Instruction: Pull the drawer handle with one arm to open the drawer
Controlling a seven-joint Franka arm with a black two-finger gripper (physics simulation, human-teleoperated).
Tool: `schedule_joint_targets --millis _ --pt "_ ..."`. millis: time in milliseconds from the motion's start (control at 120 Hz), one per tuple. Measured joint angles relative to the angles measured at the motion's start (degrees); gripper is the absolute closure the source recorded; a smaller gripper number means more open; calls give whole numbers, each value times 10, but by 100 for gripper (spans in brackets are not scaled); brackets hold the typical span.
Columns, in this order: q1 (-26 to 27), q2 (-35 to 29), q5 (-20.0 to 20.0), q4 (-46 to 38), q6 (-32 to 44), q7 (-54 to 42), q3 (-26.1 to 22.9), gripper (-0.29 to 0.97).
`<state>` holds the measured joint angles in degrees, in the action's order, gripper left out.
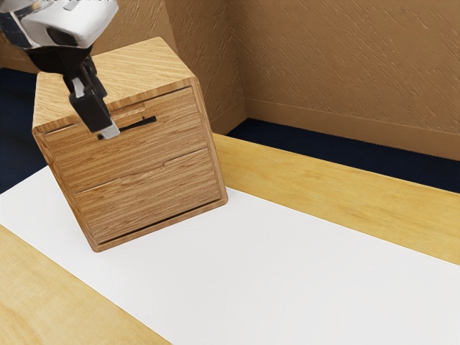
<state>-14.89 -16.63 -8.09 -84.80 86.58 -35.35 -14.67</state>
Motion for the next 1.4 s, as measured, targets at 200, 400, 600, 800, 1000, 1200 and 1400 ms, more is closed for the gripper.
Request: schedule_joint_targets --millis 200,400,600,800,1000,1200,1400 --pt "-25 4 16 -26 46 32 -15 11" --pt "-31 9 -33 -58 120 51 -17 13" --pt "-35 14 -96 -76 150 61 -17 15" --pt "-35 27 -128 -78 173 65 -17 19" --pt "-35 31 -159 -91 180 65 -15 20" --pt "-35 59 -176 -91 184 64 -13 22" --pt "-36 70 -180 -90 187 62 3 24"
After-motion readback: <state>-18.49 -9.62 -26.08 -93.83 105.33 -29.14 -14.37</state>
